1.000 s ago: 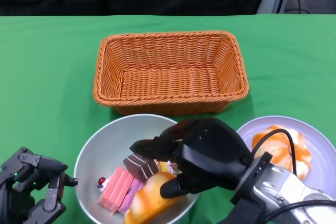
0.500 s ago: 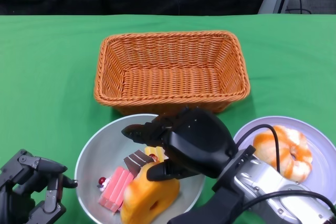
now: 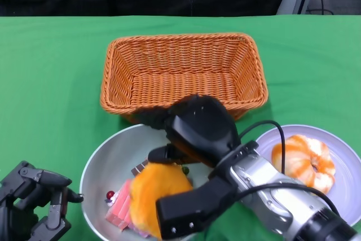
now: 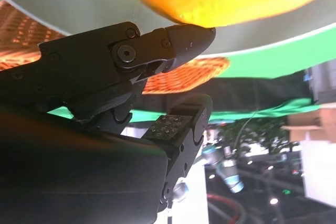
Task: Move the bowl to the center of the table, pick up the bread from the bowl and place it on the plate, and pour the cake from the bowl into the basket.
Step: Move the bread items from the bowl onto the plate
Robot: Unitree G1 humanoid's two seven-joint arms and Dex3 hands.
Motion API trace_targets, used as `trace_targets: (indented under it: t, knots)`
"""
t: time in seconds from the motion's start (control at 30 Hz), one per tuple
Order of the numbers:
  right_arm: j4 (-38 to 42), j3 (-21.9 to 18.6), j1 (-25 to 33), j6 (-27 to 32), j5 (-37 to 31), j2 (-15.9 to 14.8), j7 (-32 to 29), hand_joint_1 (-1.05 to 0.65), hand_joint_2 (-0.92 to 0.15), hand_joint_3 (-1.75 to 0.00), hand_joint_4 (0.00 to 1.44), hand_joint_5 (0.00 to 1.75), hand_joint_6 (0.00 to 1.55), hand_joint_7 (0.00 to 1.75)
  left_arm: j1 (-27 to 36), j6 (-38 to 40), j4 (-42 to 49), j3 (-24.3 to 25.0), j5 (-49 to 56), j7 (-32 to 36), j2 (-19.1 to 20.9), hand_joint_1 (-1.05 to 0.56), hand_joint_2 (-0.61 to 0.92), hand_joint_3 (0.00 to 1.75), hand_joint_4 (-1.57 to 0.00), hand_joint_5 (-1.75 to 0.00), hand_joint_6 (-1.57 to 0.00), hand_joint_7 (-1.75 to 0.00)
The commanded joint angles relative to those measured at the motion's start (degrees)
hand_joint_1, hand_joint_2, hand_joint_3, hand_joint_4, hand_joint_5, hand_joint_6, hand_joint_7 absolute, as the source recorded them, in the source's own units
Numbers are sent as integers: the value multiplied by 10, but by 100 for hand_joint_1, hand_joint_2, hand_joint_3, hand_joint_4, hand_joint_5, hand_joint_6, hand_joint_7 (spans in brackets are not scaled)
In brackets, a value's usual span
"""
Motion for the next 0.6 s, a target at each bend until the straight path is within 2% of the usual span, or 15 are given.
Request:
trace_targets:
  t: [0.03, 0.37, 0.6]
  knots:
    - [15, -12, -24, 6, 20, 5, -7, -61, -92, -7, 98, 5, 72, 1, -2, -7, 5, 2, 3, 2, 5, 0, 64, 95, -78, -148, -78, -127]
    - [-48, -39, -7, -19, 65, -17, -12, -60, -92, -9, 99, 6, 72, 1, -3, -11, 9, 0, 9, 7, 3, 0, 61, 101, -78, -150, -76, -130]
    - [-119, -50, 27, -32, 85, -38, 21, -62, -92, -10, 98, 6, 72, 0, -3, -14, 10, 1, 20, 16, 1, -2, 65, 92, -78, -148, -76, -131]
